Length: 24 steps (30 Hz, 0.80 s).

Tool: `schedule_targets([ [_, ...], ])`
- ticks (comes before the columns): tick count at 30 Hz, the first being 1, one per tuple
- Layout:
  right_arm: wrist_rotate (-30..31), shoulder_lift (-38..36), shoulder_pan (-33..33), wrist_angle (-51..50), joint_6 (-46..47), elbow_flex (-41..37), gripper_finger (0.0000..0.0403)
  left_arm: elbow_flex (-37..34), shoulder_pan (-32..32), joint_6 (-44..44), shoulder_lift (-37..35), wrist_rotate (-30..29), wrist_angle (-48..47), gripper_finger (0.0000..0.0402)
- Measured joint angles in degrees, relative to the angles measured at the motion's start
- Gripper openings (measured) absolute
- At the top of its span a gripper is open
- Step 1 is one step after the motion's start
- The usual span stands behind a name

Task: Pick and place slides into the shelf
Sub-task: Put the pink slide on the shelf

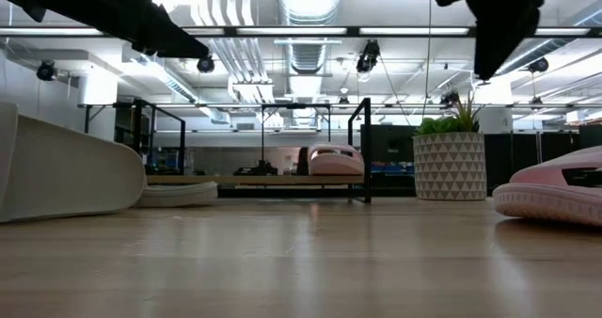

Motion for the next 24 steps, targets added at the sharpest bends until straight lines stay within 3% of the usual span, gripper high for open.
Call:
schedule_targets([
  [13,-5.7,-16.36,9.85,17.54,13.68,-18.38,0.0247,-0.06,0.0,0.28,0.32,-0.02,0.04,0.0267],
  [18,-5.87,-18.26,13.44,18.35,21.95,-23.52,0.0281,-0.06,-0.01,0.22,0.33,-0.02,0.04,0.0267],
  [24,-5.8,-18.24,14.18,18.42,27.46,-26.71,0.0294,-0.06,-0.01,0.17,0.33,-0.02,0.76,0.0267],
])
